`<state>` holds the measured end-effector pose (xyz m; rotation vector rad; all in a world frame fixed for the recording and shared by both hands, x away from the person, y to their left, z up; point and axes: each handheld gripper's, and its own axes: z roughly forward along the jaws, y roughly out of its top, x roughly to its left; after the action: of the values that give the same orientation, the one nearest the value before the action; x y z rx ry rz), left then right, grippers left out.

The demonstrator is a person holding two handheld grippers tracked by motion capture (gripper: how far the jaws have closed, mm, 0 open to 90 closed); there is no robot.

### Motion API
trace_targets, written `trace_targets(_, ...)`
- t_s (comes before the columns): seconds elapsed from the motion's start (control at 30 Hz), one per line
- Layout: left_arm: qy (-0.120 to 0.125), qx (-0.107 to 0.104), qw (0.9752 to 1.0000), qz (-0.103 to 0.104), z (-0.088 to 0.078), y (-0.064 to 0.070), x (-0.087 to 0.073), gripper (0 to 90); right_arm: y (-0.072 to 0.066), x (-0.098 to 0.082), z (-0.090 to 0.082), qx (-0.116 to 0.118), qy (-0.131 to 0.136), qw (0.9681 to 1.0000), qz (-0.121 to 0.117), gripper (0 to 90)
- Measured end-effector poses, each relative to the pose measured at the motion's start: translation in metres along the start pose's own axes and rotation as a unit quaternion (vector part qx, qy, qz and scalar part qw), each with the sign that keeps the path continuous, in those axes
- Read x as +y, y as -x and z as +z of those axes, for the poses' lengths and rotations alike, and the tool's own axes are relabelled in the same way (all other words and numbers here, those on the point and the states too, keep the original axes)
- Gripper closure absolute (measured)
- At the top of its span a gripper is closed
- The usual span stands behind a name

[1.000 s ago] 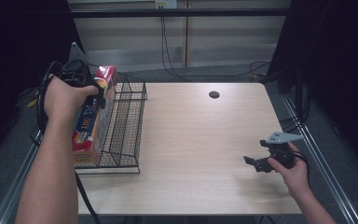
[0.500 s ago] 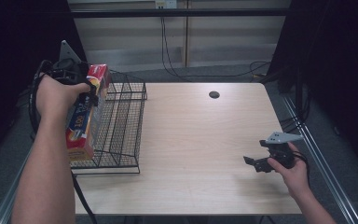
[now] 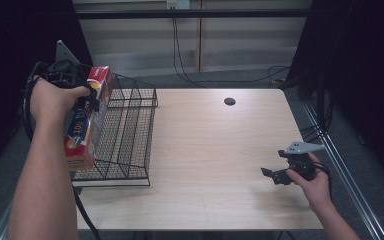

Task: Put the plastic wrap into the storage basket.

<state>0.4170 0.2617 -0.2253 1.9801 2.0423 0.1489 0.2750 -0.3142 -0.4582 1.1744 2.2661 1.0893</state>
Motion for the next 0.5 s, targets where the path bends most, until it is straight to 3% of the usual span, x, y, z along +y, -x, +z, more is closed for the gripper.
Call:
trace_targets(0.23, -0.002, 0.009, 0.9999, -0.004, 0.002, -0.008, 0.002, 46.7, 0.0, 0.0, 0.0, -0.002, 0.0, 1.0, 0.001, 3.8)
trace_targets(0.33, -0.005, 0.01, 0.9999, 0.004, 0.002, -0.012, 0.003, 46.7, 0.0, 0.0, 0.001, -0.004, 0.0, 1.0, 0.002, 3.8)
trace_targets(0.5, -0.002, 0.009, 0.9999, -0.004, 0.004, -0.015, 0.005, 46.7, 0.0, 0.0, 0.002, -0.001, -0.001, 1.0, 0.001, 3.8)
